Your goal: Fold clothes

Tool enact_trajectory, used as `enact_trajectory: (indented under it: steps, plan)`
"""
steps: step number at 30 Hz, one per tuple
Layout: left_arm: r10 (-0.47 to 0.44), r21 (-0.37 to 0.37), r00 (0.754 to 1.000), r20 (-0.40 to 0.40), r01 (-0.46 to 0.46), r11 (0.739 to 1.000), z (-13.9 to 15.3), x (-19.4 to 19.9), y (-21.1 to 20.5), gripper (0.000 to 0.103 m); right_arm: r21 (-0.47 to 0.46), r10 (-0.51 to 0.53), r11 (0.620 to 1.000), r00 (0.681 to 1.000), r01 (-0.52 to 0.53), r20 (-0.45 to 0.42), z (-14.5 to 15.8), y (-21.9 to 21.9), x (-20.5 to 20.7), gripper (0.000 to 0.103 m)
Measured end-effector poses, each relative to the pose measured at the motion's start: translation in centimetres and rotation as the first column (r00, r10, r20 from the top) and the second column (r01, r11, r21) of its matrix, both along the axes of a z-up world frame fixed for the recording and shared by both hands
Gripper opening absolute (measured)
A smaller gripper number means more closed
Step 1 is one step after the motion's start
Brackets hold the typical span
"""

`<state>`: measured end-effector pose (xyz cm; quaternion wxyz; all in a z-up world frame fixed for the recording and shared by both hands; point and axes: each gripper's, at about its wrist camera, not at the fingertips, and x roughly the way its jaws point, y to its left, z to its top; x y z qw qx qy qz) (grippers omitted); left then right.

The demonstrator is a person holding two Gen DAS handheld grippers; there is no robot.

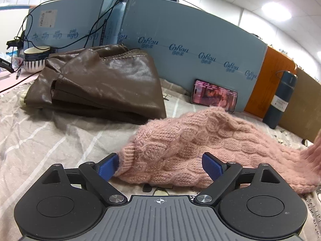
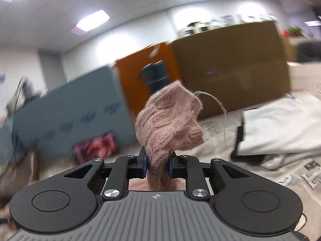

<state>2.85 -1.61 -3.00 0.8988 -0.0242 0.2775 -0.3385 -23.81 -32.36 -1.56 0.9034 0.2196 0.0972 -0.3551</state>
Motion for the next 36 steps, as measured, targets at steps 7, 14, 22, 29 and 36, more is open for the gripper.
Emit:
enact_trajectory:
  steps: [7, 14, 22, 29, 36]
  plan:
    - [-0.008, -0.028, 1.0, -0.013, 0.007, 1.0, 0.0, 0.1, 0.3, 0.092, -0.141, 0.146, 0.974, 0.97, -0.175, -0.196, -0.1, 3.6, 4.2, 0.022]
    - [-0.016, -0.038, 1.0, -0.017, 0.015, 0.999, 0.0, 0.1, 0.5, 0.093, -0.196, 0.245, 0.933, 0.93, -0.303, -0.274, -0.6, 6.1, 6.1, 0.057]
    - [-0.021, -0.051, 1.0, -0.023, 0.019, 0.999, 0.0, 0.2, 0.7, 0.093, -0.179, 0.352, 0.896, 0.896, -0.405, -0.27, -0.9, 8.7, 7.0, 0.065]
    - [-0.03, -0.062, 0.999, -0.029, 0.028, 0.998, 0.1, 0.2, 0.8, 0.093, -0.012, 0.425, 0.9, 0.884, -0.435, -0.192, -1.2, 6.9, 7.1, 0.069]
    - [-0.014, -0.088, 0.999, -0.037, 0.011, 0.996, 0.3, 0.6, 1.4, 0.093, -0.008, 0.226, 0.974, 0.973, -0.226, 0.045, 0.8, 3.0, 1.4, 0.072]
